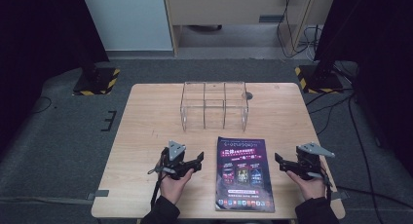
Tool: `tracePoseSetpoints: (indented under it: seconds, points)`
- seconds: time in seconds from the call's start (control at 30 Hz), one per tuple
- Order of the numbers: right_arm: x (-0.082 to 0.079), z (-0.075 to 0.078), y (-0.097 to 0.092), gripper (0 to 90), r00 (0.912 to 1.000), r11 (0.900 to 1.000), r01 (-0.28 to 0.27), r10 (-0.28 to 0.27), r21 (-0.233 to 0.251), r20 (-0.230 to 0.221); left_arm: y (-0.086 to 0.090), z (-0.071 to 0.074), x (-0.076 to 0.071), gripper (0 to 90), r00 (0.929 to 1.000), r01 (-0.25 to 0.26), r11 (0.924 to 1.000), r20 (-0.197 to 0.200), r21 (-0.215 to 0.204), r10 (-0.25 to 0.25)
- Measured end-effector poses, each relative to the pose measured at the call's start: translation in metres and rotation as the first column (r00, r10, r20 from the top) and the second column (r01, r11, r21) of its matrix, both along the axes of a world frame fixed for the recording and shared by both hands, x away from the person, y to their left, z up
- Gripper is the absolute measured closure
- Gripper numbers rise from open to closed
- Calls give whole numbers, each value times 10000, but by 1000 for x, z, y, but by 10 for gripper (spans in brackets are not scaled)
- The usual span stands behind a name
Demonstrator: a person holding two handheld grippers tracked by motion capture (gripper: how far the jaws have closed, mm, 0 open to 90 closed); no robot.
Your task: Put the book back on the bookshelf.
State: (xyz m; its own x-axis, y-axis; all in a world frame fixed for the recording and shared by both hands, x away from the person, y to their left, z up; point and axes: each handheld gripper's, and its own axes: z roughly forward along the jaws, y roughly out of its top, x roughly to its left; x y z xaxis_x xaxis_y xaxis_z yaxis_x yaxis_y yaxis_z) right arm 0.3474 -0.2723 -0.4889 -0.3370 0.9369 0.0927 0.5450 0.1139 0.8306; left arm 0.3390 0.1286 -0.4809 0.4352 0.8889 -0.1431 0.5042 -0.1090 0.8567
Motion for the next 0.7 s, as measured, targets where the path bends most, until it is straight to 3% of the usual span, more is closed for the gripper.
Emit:
tracePoseSetpoints:
  seconds: [0.7]
  points:
    - [0,-7,17,110,9981,9981,-609,608,-113,-69,-39,-16,5,274,9957,710,9974,-595,88,-704]
